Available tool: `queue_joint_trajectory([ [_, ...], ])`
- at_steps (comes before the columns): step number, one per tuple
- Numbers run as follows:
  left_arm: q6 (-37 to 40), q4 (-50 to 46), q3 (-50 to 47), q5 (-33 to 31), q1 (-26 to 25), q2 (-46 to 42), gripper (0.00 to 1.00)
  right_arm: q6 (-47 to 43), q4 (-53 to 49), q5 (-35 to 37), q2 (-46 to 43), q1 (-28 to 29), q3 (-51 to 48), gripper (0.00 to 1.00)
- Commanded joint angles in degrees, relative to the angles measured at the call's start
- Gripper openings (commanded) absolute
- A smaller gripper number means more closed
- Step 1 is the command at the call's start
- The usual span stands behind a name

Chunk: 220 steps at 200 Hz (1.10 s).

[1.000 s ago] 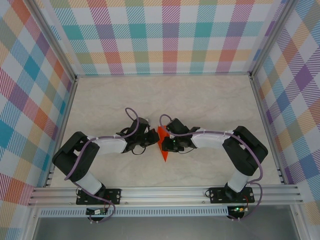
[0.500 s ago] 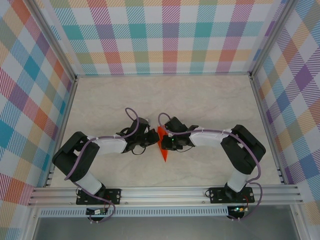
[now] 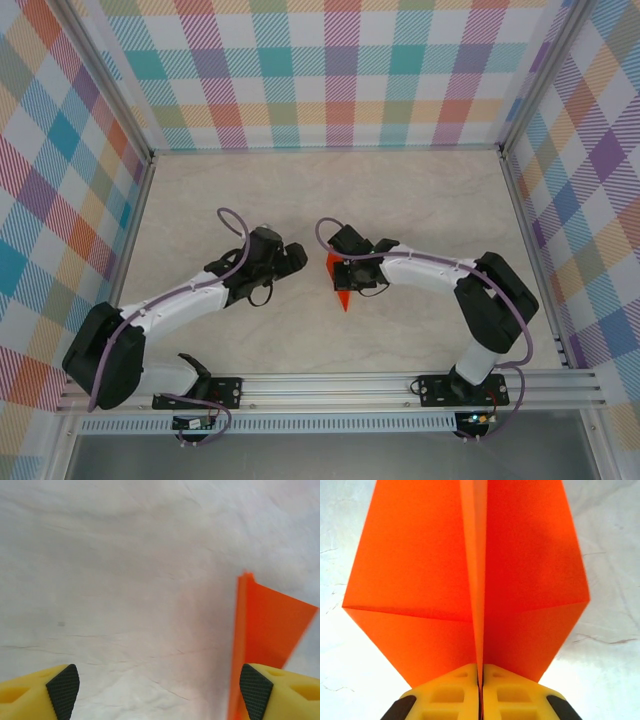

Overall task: Fold a paper plane with a square sheet of paper (pick it up from the middle)
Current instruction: Move the paper plane to the top-center of the table.

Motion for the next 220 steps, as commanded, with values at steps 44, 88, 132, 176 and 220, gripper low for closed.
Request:
queue_joint_trajectory([
  [44, -1.8, -14.8, 1.2, -12.0, 1.5, -1.7, 0.91, -1.4, -4.2, 3.3, 5.1, 0.3, 3.9, 0.1],
  [88, -2.2, -13.9, 0.6, -10.9, 1.6, -0.8, 0.92, -0.1, -3.6, 2.9, 7.3, 0.3, 4.0, 0.13],
  [132, -1.9, -13.6, 0.6, -10.3, 1.6, -0.3, 0.94, 0.9, -3.2, 2.2, 8.6, 0.3, 3.7, 0.15],
  [176, -1.9, -13.7, 0.7, -10.0, 1.7, 0.4, 0.96, 2.5, -1.2, 2.0, 10.0, 0.3, 1.1, 0.17],
  [220, -1.8, -14.2, 0.7, -10.2, 1.7, 0.7, 0.98, 3.8, 3.9, 4.8, 11.5, 1.0, -5.0, 0.12],
])
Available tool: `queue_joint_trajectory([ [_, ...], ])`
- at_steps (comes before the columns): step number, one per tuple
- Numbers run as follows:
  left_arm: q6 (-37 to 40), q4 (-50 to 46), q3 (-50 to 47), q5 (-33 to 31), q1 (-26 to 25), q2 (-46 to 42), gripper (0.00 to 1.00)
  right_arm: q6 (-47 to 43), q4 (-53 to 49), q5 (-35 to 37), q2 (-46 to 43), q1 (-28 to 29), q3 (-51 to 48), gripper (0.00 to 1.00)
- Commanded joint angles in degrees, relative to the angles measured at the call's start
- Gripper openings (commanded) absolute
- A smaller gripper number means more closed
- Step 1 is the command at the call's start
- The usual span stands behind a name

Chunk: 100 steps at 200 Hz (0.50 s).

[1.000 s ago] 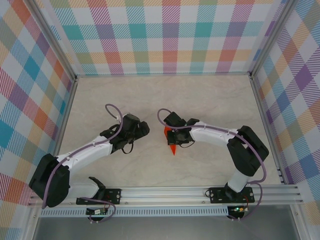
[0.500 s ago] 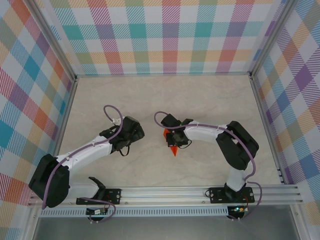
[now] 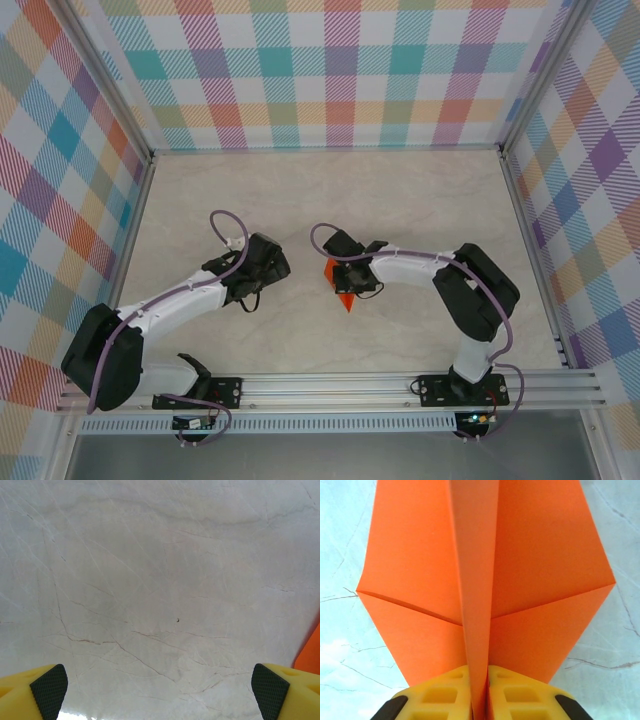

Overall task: Fold a paper plane with a square sheet of paper (pick it up from the middle)
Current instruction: Move the paper plane to the top-center of the table.

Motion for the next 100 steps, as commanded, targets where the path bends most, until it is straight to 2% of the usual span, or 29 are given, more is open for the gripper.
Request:
queue_joint_trajectory([
  [1, -0.5, -1.7, 0.2, -0.4, 0.9, 0.5, 0.98, 1.5, 1.8, 2.0, 4.9, 0.9, -4.8, 0.12],
  [27, -0.5, -2.3, 0.5, -0.6, 0.9, 0.7, 0.99, 0.7, 0.5, 3.0, 2.7, 0.9, -3.5, 0.11],
  [55, -0.5, -3.0, 0.9, -0.8, 1.1, 0.8, 1.0, -3.2, -2.0, 4.8, 0.4, 0.3, 3.3, 0.11],
  [100, -0.4, -5.7, 1.8, -0.7, 1.9, 0.1, 1.0, -9.5, -2.4, 3.4, 6.9, -3.7, 16.6, 0.11],
])
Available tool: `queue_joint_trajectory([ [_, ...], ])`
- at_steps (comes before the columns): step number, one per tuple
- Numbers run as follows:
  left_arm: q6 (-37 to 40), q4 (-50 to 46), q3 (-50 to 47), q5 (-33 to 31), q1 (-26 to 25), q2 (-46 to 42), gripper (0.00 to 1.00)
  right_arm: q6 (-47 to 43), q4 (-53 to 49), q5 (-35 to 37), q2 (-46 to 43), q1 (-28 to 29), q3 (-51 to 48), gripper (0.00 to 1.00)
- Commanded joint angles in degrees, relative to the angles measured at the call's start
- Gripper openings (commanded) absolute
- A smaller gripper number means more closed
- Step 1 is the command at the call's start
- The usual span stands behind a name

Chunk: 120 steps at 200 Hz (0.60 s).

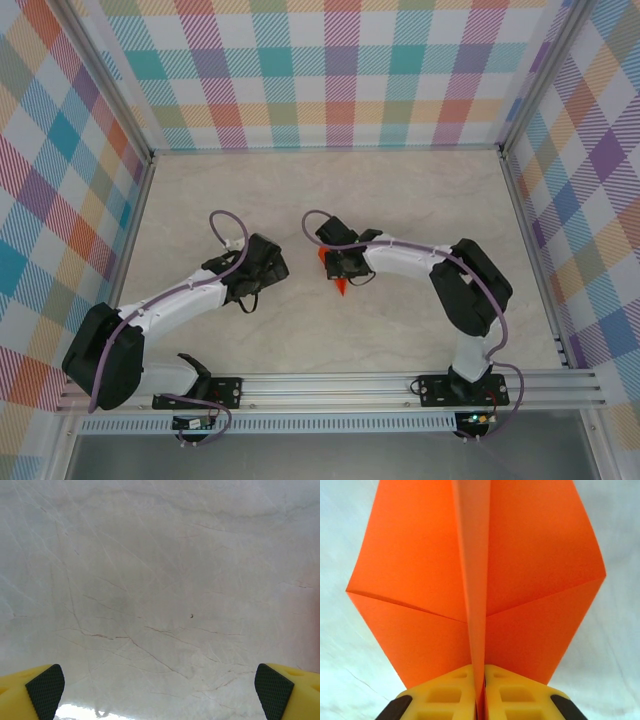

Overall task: Fold a paper plane with a square sheet of paper (pick it up from the middle)
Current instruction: Move the paper plane to the top-center of the table.

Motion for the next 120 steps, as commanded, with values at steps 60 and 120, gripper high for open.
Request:
queue_joint_trajectory([
  [60, -0.3, -3.4, 0.7, 1.2, 1.8, -1.7, 1.0, -9.8, -1.6, -2.5, 15.8, -7.5, 21.0, 0.12],
  [120, -0.2, -3.3, 0.5, 1.4, 1.8, -1.7, 1.0, -10.8, -3.9, -3.5, 21.4, -9.7, 26.6, 0.18],
])
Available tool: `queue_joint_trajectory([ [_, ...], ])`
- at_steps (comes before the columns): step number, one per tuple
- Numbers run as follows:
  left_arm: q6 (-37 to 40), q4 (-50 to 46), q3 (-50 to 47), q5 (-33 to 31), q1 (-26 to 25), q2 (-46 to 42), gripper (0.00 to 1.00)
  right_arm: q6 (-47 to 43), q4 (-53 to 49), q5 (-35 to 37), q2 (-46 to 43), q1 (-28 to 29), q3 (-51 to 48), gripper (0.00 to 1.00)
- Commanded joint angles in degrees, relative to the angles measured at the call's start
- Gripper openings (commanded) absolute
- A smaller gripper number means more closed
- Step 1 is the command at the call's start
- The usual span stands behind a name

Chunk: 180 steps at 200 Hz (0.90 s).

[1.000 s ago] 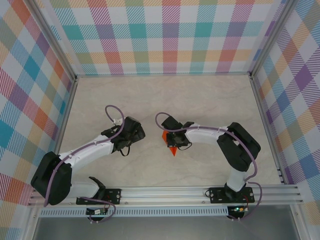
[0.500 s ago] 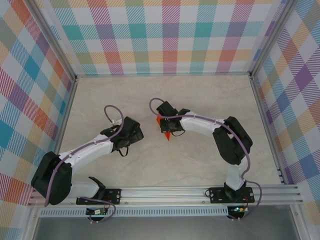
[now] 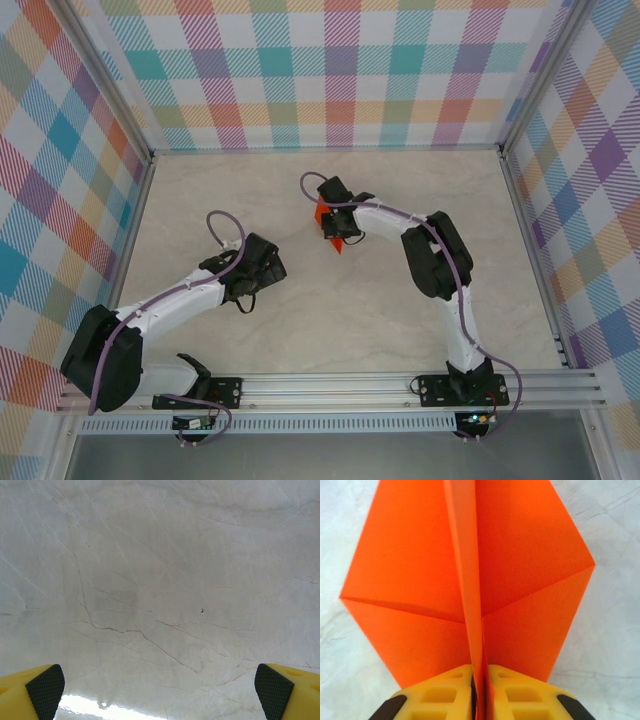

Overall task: Fold a paper plane with a square sheet of paper (pick it up from the middle)
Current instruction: Move the paper plane to the top-center of the table.

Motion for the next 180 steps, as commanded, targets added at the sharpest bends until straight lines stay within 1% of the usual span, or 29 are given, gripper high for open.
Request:
queue_joint_trajectory([
  [1, -0.2, -1.6, 0.4, 0.0, 0.8, -1.1, 1.0, -1.1, -2.5, -1.0, 1.5, -0.1, 2.4, 0.18],
  [37, -0.1, -1.4, 0.0, 0.3, 0.8, -1.0, 1.0, -0.2, -3.3, -1.1, 2.7, -0.1, 2.3, 0.27],
  [85, 0.0, -1.4, -0.1, 0.3, 0.8, -1.2, 1.0, 1.7, -3.0, -1.0, 3.3, -0.1, 0.7, 0.29],
  [99, 0.0, -1.5, 0.0, 0.3, 0.9, -1.3, 1.0, 2.1, -3.9, -1.0, 2.4, -0.1, 1.7, 0.3],
  [121, 0.2, -2.7, 1.3, -0.6, 0.9, -1.2, 1.0, 2.5, -5.9, -1.0, -1.5, -0.1, 4.4, 0.34],
  [132, 0.3, -3.9, 2.6, -1.6, 0.9, -1.3, 1.0, 3.0, -7.0, -0.8, -3.8, -0.1, 5.8, 0.37],
  [143, 0.6, -5.3, 4.0, -2.9, 0.9, -1.3, 1.0, 3.5, -8.1, -0.5, -6.3, -0.1, 7.0, 0.42],
  [161, 1.1, -8.1, 6.9, -5.5, 1.0, -1.4, 1.0, 4.9, -9.9, 0.6, -10.5, -0.2, 8.0, 0.51],
  [180, 2.5, -11.0, 10.5, -9.4, 1.4, -1.6, 1.0, 6.0, -10.0, 1.4, -15.8, -0.4, 6.0, 0.62],
])
